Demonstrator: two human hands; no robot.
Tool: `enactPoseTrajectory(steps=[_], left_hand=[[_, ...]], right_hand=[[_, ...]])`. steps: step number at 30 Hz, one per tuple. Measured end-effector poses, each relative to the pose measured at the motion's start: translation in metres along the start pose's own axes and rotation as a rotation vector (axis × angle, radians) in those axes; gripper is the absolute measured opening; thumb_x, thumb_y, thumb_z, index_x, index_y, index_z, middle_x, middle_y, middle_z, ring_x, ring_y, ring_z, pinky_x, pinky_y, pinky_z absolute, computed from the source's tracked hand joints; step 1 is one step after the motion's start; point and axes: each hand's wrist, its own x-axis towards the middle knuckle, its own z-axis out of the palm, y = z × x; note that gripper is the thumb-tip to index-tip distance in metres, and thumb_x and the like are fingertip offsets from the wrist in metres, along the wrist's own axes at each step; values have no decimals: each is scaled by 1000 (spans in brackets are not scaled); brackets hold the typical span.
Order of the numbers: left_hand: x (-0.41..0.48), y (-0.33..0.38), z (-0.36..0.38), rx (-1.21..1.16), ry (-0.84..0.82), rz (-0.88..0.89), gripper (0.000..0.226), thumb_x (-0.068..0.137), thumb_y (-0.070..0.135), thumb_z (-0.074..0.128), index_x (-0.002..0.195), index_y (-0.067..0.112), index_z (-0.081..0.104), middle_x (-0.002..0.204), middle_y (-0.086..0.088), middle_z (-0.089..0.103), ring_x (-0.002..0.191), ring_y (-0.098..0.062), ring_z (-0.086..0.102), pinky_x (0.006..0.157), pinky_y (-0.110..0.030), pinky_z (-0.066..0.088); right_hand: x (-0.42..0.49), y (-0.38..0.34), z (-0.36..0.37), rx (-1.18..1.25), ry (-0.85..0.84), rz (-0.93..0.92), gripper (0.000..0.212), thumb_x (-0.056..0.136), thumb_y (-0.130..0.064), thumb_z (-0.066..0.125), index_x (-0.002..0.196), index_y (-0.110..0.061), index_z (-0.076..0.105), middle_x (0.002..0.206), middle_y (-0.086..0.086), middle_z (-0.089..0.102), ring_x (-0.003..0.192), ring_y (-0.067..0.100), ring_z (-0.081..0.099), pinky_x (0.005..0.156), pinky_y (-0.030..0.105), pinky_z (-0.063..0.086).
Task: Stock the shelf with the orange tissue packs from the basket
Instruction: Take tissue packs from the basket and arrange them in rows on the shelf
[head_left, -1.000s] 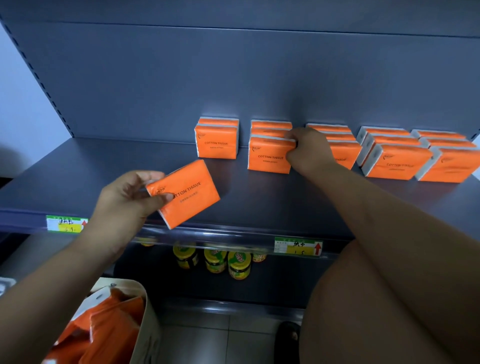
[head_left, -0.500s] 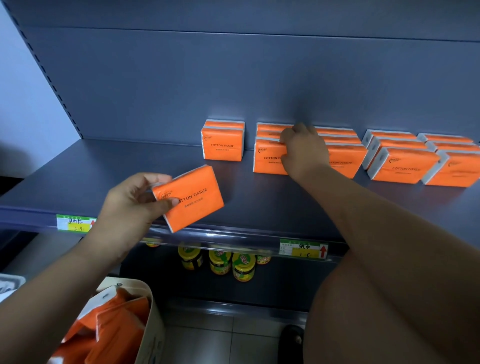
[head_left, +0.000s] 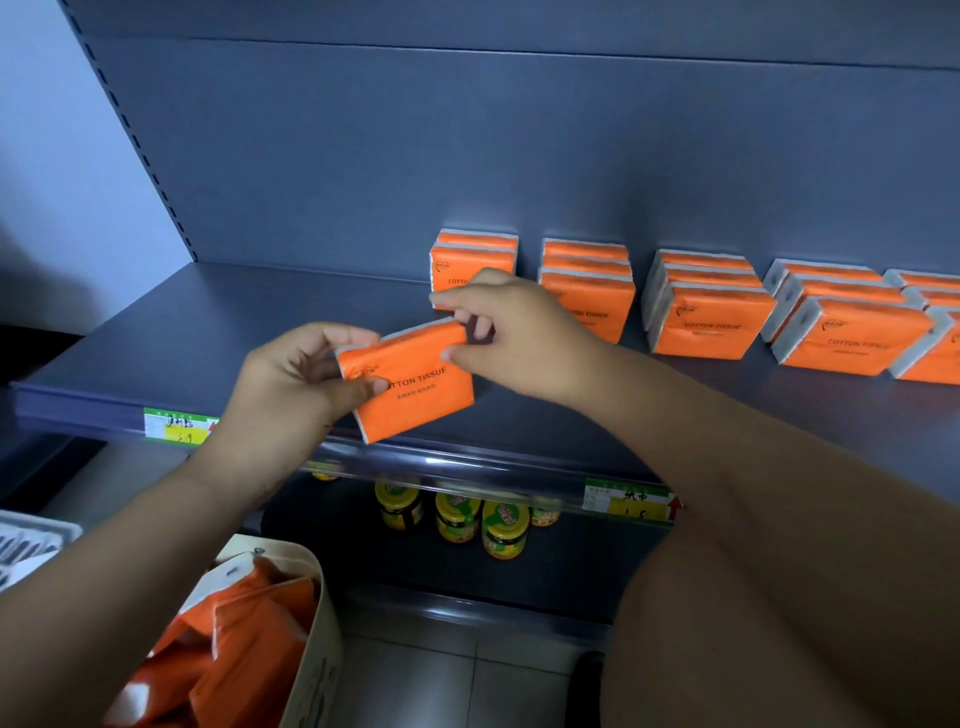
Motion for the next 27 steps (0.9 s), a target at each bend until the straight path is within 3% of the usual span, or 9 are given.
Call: enactPoseTrajectory(steps=[2,5,8,13,16,19,23,27], left_hand=[[0,-2,0,8,1,3,40,81,-10,79,103,23,73,101,4,80,98,-11,75,80,-24,59],[0,-3,0,8,15,7,40,82,-11,77,104,22,72,97,8,80,93,-7,75,74,-19,59],[2,-4,-2,1,40,10,39,83,-14,75,106,18,71,92,12,79,85,-3,74,69,-15,57],[6,-4,-5,52,76,40,38,85,-10,76,104,22,70,92,11,76,79,1,70,64,-11,51],[10,-8,-8,172,59,70,36,88,-5,75,104,27,68,100,16,74,92,-5,70,79,-19,53],[11,-15,-10,436,73,142,30,92,12,75,116,27,66,113,11,69,107,-14,66,95,-35,53],[8,-11,-8,714,91,215,41,97,31,69,135,21,58,130,-1,62,121,-24,59,99,-41,48],[15,-4,0,726,77,149,51,99,36,63,145,22,50,142,-4,57,130,-26,55,104,-43,47]], right_hand=[[8,-1,-1,16,5,6,40,85,-23,84,123,-21,74,111,-2,61,87,7,59,83,21,49],[12,-2,0,69,-30,71,27,85,-20,83,111,-22,76,99,-10,63,83,3,62,76,20,49],[16,-4,2,143,-55,113,27,85,-14,83,111,-18,75,82,-19,63,73,-9,61,69,6,45],[23,-6,8,159,-31,111,33,85,-14,84,116,-19,75,81,-21,62,75,-3,63,76,12,51],[23,-8,11,138,-5,106,33,84,-14,84,115,-18,76,78,-20,61,71,-3,61,73,14,51],[25,-9,13,96,13,86,31,84,-15,84,114,-17,76,81,-17,61,74,2,61,74,18,51],[30,-3,12,7,70,72,30,83,-16,84,111,-19,77,79,-18,58,73,1,58,71,15,47],[36,12,2,-13,199,120,28,83,-15,82,110,-18,77,74,-20,56,74,2,58,75,21,46]])
